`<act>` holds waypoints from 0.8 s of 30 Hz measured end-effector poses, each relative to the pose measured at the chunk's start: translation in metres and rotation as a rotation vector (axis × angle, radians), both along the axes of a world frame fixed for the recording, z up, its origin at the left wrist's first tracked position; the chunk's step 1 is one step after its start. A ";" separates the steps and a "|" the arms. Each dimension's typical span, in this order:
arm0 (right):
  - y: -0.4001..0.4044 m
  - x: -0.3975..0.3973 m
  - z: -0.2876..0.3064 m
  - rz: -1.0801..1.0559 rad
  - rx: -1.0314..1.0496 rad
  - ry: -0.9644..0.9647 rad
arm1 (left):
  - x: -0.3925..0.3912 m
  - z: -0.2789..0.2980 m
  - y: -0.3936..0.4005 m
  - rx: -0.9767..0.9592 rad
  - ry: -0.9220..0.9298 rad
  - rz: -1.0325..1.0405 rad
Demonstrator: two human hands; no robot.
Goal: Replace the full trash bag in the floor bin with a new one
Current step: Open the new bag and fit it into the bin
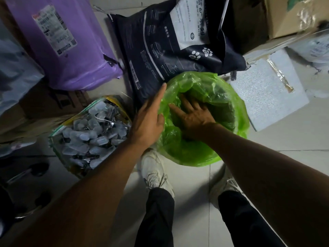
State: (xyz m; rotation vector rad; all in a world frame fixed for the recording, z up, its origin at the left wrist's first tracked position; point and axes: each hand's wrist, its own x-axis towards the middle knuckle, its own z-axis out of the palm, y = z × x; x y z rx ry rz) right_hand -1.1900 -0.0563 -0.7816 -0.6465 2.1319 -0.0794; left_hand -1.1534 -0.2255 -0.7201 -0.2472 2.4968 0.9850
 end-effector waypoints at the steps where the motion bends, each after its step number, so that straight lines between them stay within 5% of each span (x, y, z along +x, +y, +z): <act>1: 0.001 0.000 -0.006 -0.002 0.014 -0.002 | 0.000 -0.002 -0.001 0.009 0.007 -0.008; 11: -0.001 0.009 -0.050 -0.182 -0.057 -0.027 | 0.005 -0.007 0.005 0.028 0.006 0.018; 16: 0.012 0.010 -0.016 -0.117 -0.081 0.074 | 0.005 -0.003 0.009 0.018 -0.025 -0.033; 24: 0.019 0.023 -0.042 0.007 0.090 -0.200 | 0.004 0.000 0.013 -0.044 -0.078 -0.005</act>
